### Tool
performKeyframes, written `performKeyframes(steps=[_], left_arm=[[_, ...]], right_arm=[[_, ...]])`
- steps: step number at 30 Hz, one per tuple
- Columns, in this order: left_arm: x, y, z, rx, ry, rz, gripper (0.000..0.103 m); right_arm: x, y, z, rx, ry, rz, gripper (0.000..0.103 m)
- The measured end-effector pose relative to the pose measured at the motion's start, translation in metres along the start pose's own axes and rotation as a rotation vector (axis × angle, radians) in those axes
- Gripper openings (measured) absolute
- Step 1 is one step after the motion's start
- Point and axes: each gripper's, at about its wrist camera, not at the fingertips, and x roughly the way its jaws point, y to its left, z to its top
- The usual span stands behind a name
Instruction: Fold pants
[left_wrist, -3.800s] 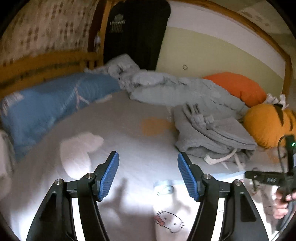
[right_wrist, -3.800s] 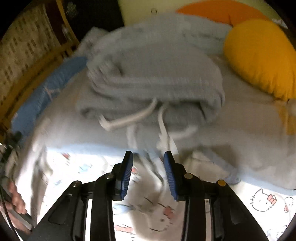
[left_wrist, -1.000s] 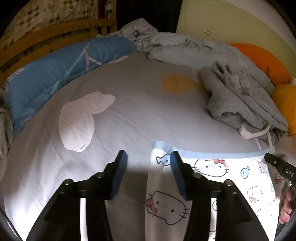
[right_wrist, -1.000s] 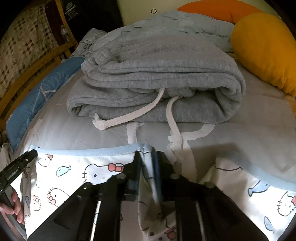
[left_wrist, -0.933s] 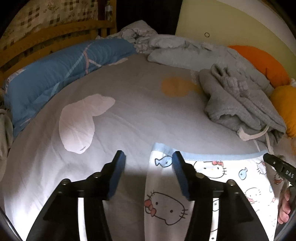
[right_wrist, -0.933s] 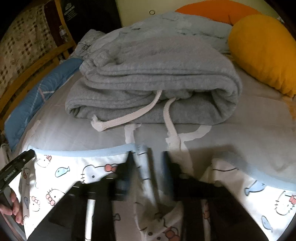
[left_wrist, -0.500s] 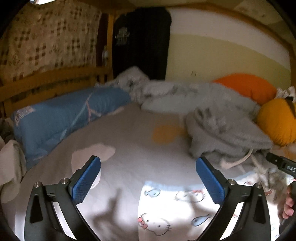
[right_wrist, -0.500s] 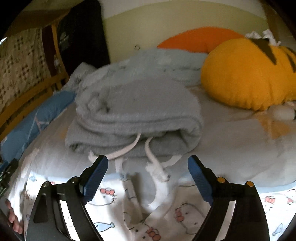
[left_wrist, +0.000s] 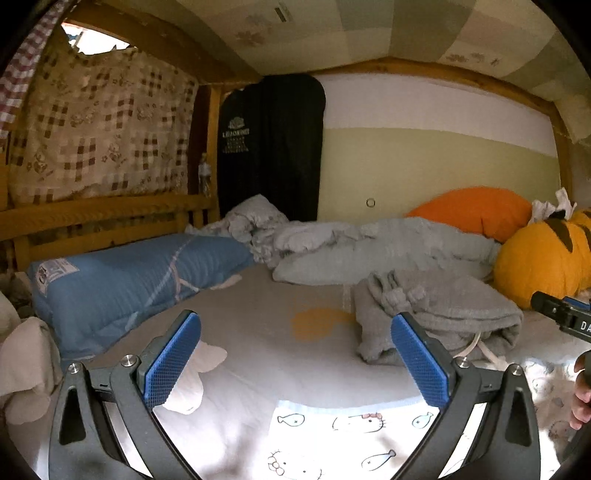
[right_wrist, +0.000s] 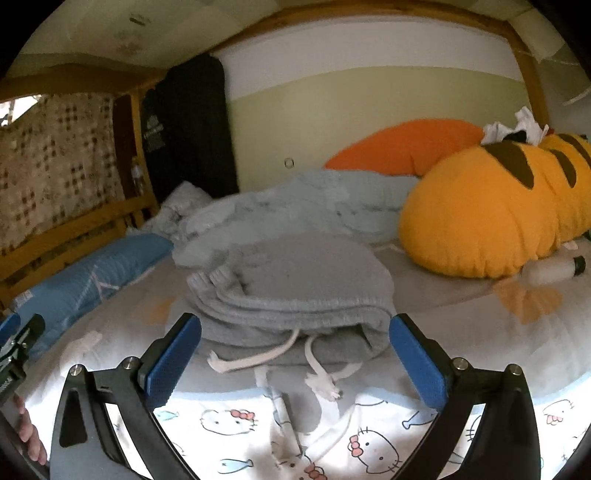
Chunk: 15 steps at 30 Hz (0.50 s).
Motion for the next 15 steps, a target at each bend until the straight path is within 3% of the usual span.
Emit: performKeyframes(steps=[6,11,15], left_arm=[[-0.009,0.006,0.004,-0.044,-0.043,-0.027,0.102],[-0.006,0.000,0.002,0.006,-0.031,0.001,0.102],[-0.013,-0.004,0.003,0.018,-0.075,0.005,0.102]], right_arm=[[-0.013,0.003,0.006,-0.018,-0.050,-0.023,0.102],[-0.020,0.003,0.008,-0.020,-0.063,-0.032,0.102],[-0.020,0.002,0.008,-0.018,-0.072,-0.033,0.102]])
